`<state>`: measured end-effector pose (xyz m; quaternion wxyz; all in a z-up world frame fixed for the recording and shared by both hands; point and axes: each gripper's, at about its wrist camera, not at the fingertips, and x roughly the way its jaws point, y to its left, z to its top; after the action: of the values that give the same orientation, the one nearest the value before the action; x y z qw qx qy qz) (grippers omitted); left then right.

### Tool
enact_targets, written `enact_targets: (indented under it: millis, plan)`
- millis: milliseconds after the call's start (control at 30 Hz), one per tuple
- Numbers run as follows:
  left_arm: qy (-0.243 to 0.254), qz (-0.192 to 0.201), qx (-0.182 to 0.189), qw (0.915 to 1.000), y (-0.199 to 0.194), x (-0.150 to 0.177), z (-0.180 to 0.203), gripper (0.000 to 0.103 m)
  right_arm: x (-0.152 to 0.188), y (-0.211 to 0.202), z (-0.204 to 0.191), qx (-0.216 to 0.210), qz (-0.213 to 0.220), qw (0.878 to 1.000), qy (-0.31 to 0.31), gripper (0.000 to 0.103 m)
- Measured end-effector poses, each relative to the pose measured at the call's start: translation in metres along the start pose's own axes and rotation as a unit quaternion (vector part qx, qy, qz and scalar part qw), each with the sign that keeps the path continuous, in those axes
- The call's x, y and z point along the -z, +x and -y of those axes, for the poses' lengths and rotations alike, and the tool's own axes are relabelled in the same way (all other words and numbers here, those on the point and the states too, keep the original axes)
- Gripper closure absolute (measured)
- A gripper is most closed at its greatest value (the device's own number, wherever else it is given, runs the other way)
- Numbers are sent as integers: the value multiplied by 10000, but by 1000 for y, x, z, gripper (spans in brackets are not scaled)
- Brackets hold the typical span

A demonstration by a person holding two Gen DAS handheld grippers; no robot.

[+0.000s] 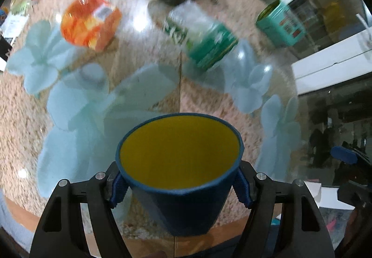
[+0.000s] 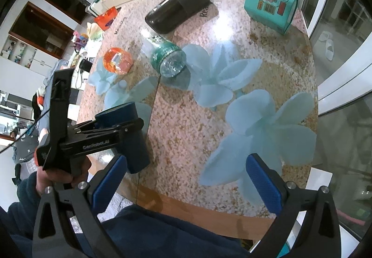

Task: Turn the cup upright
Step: 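Rotate the held cup with the left tool so its opening turns up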

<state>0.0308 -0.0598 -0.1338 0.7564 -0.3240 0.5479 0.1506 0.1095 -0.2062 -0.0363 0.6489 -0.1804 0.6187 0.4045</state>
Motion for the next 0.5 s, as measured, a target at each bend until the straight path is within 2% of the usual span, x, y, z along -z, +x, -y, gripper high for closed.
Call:
enact_targets:
  millis: [133, 267, 433, 500]
  plan:
    - [164, 459, 32, 9988, -16, 3, 1, 26, 0, -2, -3, -12, 84, 10000, -47, 0]
    - [417, 911, -102, 9949, -27, 4, 8, 26, 1, -3, -7, -31, 174, 9998, -120, 0]
    - [787, 1590, -228, 9839, -39, 8, 17, 26, 2, -6, -13, -192, 435, 9986, -247, 0]
    - [1060, 1982, -266, 9741, -42, 12, 24, 26, 0, -7, -16, -221, 577, 9974, -358, 0]
